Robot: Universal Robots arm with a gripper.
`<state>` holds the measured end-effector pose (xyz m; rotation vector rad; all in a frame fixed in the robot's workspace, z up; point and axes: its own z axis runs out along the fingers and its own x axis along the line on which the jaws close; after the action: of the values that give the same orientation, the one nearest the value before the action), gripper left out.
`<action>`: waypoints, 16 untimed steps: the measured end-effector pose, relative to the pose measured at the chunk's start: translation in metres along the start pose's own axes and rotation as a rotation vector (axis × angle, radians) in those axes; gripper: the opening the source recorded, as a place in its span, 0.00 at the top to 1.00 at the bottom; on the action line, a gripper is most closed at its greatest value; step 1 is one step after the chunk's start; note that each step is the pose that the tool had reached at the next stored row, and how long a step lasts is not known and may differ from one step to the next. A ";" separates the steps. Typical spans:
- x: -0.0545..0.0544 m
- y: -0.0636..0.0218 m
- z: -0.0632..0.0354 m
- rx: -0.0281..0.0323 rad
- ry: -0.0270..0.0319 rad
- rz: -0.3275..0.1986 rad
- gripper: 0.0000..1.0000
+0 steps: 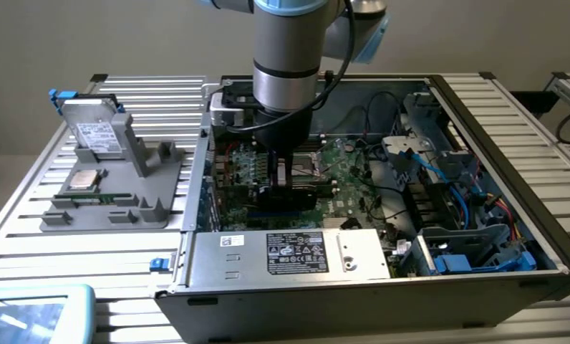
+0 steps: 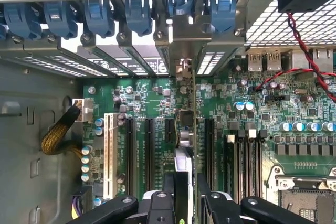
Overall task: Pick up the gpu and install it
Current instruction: 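Insert the gpu into the slot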
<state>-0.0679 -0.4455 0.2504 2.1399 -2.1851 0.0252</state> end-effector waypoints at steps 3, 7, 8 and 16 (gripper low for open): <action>-0.001 0.0001 0.0002 -0.0002 0.0011 0.000 0.73; -0.003 0.0001 0.0001 -0.0003 0.0033 0.000 0.73; -0.003 0.0001 0.0001 -0.0004 0.0036 0.000 0.73; -0.003 0.0001 0.0004 -0.0003 0.0050 0.000 0.73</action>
<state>-0.0680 -0.4421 0.2498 2.1371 -2.1825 0.0302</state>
